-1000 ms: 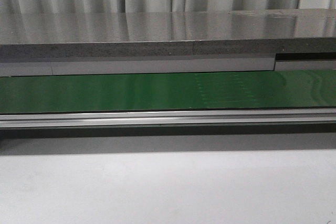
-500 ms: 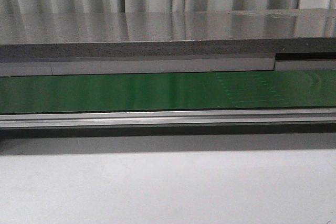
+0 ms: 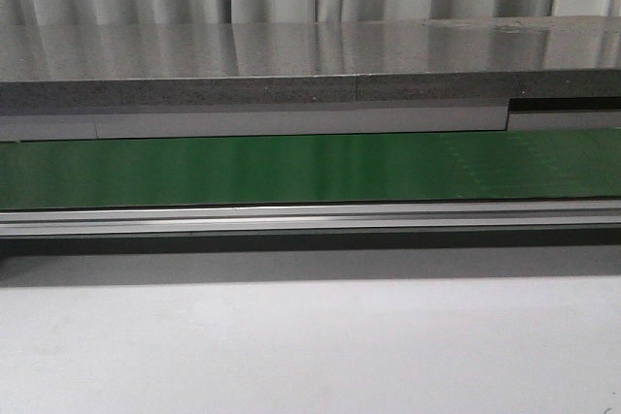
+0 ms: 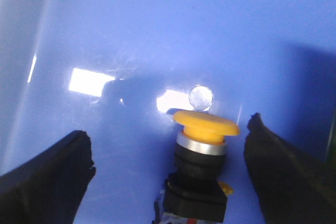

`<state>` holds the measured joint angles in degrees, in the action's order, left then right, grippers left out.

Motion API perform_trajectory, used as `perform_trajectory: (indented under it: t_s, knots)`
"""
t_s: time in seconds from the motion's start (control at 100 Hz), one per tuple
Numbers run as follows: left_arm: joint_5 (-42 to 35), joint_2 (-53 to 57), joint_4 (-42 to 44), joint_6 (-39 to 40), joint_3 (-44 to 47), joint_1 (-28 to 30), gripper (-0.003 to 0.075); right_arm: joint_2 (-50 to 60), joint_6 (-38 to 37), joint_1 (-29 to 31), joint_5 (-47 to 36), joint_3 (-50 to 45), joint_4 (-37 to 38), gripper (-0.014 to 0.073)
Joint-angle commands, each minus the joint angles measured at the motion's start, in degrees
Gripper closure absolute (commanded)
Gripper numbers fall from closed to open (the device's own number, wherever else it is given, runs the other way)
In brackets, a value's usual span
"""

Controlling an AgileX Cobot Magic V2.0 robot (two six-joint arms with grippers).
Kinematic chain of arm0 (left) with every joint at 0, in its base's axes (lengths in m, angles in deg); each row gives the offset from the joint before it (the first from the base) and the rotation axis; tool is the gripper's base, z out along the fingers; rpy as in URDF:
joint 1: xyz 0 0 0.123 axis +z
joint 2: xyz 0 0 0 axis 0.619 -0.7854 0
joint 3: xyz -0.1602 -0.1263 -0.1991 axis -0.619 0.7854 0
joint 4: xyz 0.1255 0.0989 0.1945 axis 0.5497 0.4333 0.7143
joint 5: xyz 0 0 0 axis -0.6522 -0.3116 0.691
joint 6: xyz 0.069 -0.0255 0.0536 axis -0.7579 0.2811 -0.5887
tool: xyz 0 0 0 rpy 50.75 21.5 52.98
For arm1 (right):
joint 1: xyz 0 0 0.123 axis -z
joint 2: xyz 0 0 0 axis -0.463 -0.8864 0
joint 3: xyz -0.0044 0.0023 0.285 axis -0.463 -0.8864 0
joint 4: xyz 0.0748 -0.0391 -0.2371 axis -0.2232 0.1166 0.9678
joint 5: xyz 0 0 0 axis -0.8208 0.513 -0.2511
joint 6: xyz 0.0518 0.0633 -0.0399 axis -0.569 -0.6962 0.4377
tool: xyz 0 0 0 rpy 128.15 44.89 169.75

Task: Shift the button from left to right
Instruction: 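Lift the button with the left gripper and carry it over the belt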

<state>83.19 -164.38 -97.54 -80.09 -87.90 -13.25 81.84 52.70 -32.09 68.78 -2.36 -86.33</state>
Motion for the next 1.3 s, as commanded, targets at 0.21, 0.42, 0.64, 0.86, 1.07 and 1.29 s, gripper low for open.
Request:
perform_trajectory:
  t_s: [0.21,0.42,0.64,0.86,1.07,1.29]
  knots:
    - [0.02,-0.06,-1.31,-0.11,-1.69,-0.94,0.0155,1.20,-0.02,0.22,-4.71,0.86,0.61,0.0661]
    - [0.40,-2.18,-0.93,-0.11,-1.69,-2.47,0.0155,1.20,-0.02,0.22,-4.71,0.86,0.61,0.0661]
    - [0.63,-2.52,-0.52,-0.11,-1.69,-2.46,0.0290,1.20,-0.02,0.22,-4.71,0.86,0.61,0.0661]
    - [1.48,-2.52,-0.15,-0.11,-1.69,-2.46,0.0624,1.20,-0.02,0.22,-4.71,0.86,0.61,0.0661]
    - [3.56,-1.81,-0.15,-0.11,-2.32,-2.46,0.0740,1.20,-0.02,0.22,-4.71,0.86,0.61,0.0661]
    - [3.62,3.67,-0.26,-0.11,-2.32,-2.46,0.0740,1.20,-0.02,0.22,-4.71,0.86,0.61,0.0661]
